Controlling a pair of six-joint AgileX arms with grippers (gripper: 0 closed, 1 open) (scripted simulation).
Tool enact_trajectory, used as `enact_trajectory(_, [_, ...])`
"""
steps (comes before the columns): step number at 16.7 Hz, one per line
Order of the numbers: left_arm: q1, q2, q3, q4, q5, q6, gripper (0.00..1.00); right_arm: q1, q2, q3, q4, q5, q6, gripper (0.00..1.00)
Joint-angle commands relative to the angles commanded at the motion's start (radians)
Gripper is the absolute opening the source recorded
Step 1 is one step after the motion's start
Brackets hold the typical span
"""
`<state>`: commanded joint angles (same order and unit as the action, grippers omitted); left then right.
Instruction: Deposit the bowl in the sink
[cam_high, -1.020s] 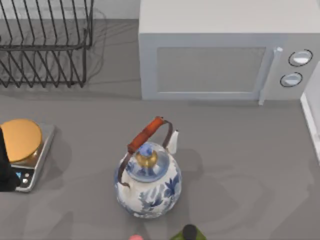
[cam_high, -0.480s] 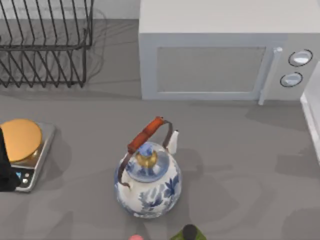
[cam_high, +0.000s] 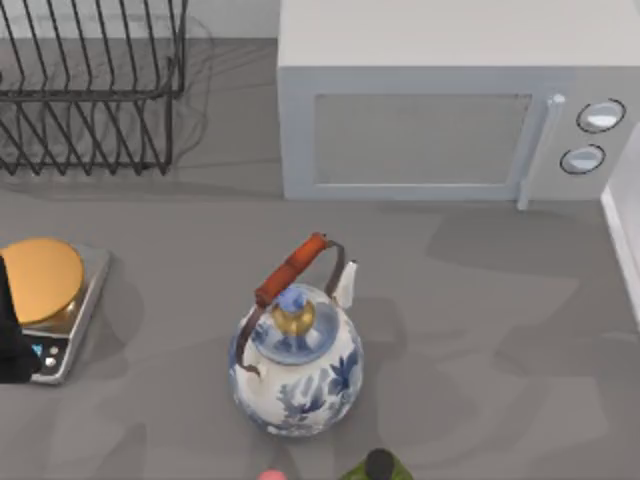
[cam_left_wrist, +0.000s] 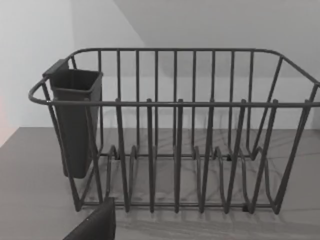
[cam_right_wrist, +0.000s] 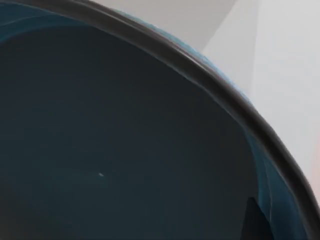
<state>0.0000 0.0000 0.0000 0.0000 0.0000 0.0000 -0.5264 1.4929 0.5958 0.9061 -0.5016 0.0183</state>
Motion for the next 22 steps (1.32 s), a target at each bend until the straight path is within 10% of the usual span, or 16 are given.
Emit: enact_trajectory(22, [0.0, 0.0, 0.0, 0.0, 0.0, 0.0, 1.0, -0.002, 0.724, -0.106, 0.828, 0.009, -0.004, 0.0])
